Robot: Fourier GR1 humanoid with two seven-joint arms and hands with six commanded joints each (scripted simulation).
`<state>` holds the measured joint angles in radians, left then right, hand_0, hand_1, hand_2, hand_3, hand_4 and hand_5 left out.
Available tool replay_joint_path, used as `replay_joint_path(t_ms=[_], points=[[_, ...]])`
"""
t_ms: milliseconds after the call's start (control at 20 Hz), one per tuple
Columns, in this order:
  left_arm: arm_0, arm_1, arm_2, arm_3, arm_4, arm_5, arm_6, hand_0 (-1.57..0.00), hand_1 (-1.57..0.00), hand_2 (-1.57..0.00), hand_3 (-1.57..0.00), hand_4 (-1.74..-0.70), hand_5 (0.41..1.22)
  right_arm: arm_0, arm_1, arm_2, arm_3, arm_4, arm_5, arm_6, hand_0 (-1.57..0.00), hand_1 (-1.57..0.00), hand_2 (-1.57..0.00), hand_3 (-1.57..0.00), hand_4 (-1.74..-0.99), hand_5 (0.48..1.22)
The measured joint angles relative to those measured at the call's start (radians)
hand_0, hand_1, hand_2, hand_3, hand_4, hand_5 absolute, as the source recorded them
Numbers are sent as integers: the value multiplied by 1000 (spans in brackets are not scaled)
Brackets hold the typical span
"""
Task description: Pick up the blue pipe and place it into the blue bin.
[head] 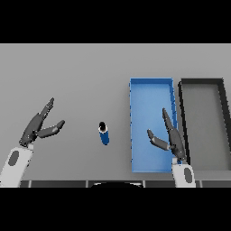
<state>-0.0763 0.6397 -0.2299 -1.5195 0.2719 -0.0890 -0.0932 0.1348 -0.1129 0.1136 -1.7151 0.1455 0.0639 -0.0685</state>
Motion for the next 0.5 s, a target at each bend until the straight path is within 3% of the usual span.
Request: replay_joint_path(t_ms=[200, 400, 500], points=[[13, 20, -7, -34, 24, -43, -13, 1, 1, 1, 1, -1090, 596, -7, -5, 2, -13, 29, -23, 38, 1, 1, 1, 1, -1186, 598], [54, 27, -85, -114, 14, -129, -24, 1, 1, 1, 1, -1111, 534, -32, -5, 6, 20, 29, -12, 6, 1, 1, 1, 1, -1201, 609], [59, 24, -120, -151, 15, -153, 7, 1, 1, 1, 1, -1141, 503, -29, -8, 8, 19, 32, -9, 4, 1, 1, 1, 1, -1208, 611]])
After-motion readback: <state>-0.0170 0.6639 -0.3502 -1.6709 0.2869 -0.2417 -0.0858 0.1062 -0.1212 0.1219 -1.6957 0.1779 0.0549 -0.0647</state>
